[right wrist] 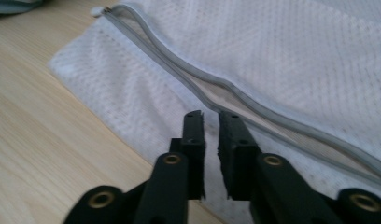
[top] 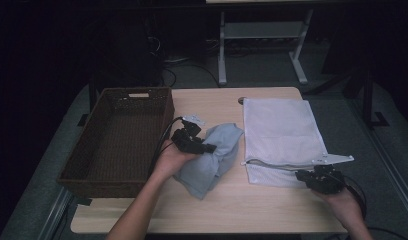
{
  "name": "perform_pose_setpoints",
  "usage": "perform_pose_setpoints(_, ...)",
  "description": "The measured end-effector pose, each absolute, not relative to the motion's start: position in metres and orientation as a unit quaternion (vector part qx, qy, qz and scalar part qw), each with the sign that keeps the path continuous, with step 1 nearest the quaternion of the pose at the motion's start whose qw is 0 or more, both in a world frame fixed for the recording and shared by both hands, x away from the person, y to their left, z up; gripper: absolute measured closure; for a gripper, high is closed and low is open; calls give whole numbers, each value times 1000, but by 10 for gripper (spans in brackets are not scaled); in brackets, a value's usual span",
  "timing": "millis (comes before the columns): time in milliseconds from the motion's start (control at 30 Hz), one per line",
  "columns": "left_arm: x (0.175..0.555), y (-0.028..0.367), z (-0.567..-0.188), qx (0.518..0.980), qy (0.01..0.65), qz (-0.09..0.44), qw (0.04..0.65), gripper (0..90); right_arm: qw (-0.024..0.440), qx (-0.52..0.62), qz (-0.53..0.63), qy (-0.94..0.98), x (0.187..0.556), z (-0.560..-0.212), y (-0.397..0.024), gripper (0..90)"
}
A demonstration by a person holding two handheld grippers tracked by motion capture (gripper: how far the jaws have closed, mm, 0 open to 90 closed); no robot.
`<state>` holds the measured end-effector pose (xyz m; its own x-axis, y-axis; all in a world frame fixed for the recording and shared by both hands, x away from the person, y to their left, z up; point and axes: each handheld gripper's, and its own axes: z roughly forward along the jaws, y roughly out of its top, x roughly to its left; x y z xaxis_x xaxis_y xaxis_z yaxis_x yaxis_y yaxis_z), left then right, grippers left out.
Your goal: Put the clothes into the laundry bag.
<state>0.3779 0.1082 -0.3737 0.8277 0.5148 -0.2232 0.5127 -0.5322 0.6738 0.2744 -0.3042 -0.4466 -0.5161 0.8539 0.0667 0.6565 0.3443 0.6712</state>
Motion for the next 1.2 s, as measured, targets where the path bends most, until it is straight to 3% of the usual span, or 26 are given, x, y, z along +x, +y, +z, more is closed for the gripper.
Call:
perform_pose_setpoints(67,378,109,-374,875,292,0,386,714,142,465,323,812,274,-449,-309,892)
perform_pose_setpoints(533,377,112,-374,875,292,-7,387,714,116,434,283,847,279,-460,-298,895)
perform_pose_setpoints(1200,373,118,-373,874,293,-11,389,714,120,369,287,876,316,-460,-238,895)
